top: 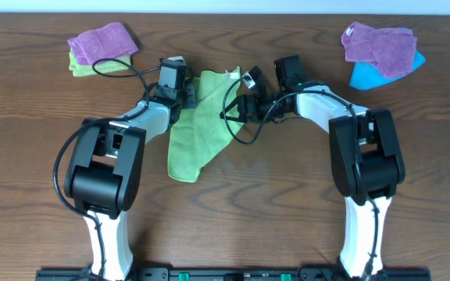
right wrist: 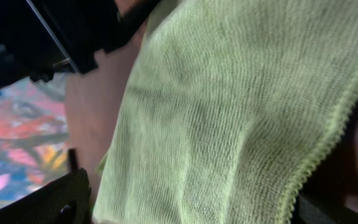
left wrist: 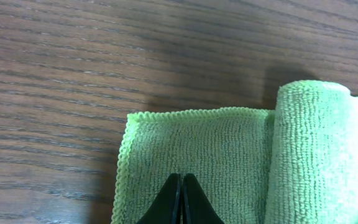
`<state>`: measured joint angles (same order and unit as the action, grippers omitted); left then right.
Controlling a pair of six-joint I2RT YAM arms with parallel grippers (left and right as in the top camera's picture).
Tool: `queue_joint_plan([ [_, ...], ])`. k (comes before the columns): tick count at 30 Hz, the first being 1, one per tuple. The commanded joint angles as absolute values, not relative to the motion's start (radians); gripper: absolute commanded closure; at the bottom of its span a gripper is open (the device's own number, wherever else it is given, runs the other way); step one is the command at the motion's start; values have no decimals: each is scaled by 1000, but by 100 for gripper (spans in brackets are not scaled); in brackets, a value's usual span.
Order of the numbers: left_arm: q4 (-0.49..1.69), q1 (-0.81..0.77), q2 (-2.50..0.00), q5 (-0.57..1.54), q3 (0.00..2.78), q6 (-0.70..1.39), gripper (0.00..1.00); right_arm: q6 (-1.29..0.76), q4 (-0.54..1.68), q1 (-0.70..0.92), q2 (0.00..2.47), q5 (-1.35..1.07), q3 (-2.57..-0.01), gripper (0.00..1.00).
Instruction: Fold the cloth
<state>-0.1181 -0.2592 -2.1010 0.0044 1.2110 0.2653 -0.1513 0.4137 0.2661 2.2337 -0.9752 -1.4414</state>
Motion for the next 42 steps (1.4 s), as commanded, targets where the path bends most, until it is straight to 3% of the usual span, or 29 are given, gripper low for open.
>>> queue_joint_plan([
  [1,-101,-256,-2127,-60,1215,270,94,-134,479,275,2259,-963,-1428,9],
  [24,-102,-256,-2127,-64,1215,270,94,-160,635,276,1867,-1240,-1428,10],
  [29,-102,-256,-2127,-64,1215,270,95,-152,760,273,1707,-958,-1429,2],
  [38,-102,-256,-2127,-77,1215,270,94,-180,1091,256,1563,-444,-1497,1],
  [42,-102,-256,-2127,-88,1215,271,95,-178,1150,257,1566,-336,-1509,1],
])
